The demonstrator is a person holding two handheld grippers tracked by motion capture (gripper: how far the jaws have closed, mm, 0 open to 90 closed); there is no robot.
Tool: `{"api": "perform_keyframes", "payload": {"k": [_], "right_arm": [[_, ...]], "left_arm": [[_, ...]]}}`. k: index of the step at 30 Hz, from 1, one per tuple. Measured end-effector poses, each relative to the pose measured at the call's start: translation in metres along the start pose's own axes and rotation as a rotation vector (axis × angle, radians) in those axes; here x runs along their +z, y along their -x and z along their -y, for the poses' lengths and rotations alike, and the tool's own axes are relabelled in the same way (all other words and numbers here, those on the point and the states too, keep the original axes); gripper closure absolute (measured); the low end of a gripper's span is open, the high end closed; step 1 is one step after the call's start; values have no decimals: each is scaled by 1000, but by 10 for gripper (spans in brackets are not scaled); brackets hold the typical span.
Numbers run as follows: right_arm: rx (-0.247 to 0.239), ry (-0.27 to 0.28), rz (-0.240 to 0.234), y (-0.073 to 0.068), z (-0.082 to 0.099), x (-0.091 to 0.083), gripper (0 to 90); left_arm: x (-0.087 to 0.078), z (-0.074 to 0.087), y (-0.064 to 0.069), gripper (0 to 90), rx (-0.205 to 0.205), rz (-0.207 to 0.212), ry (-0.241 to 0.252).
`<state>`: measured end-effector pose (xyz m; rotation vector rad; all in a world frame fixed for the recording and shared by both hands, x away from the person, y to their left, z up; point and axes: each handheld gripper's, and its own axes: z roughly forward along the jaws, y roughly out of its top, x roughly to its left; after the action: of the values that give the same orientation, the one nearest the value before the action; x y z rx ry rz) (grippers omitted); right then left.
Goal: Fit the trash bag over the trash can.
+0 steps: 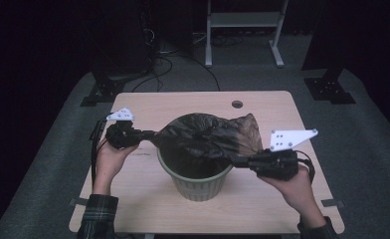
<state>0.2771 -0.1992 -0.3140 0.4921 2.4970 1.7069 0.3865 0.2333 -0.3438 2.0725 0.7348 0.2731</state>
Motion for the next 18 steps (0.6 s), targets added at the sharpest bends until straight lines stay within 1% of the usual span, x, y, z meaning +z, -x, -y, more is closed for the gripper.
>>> {"api": "perform_keyframes", "payload": {"k": [3, 6, 8, 9, 11, 14, 18], "right_arm": [[-4, -21, -40, -11, 9, 7, 900], [2, -30, -99, -21, 17, 15, 900], [-2, -45, -118, -27, 22, 22, 900], [-1, -50, -134, -30, 25, 26, 900], [0, -58, -149, -33, 30, 32, 900], [24, -60, -185, -36, 39, 42, 900], [18, -80, -232, -44, 44, 58, 900]], "left_arm": [[-1, 1, 1, 900, 2, -3, 2], [-2, 3, 1, 900, -5, 7, 13], [-2, 2, 2, 900, -5, 10, 16], [-1, 2, 2, 900, -1, 12, 15], [-1, 1, 4, 900, -1, 14, 14], [0, -1, 5, 900, 6, 18, 16], [-2, -3, 5, 900, 7, 3, 21]]}}
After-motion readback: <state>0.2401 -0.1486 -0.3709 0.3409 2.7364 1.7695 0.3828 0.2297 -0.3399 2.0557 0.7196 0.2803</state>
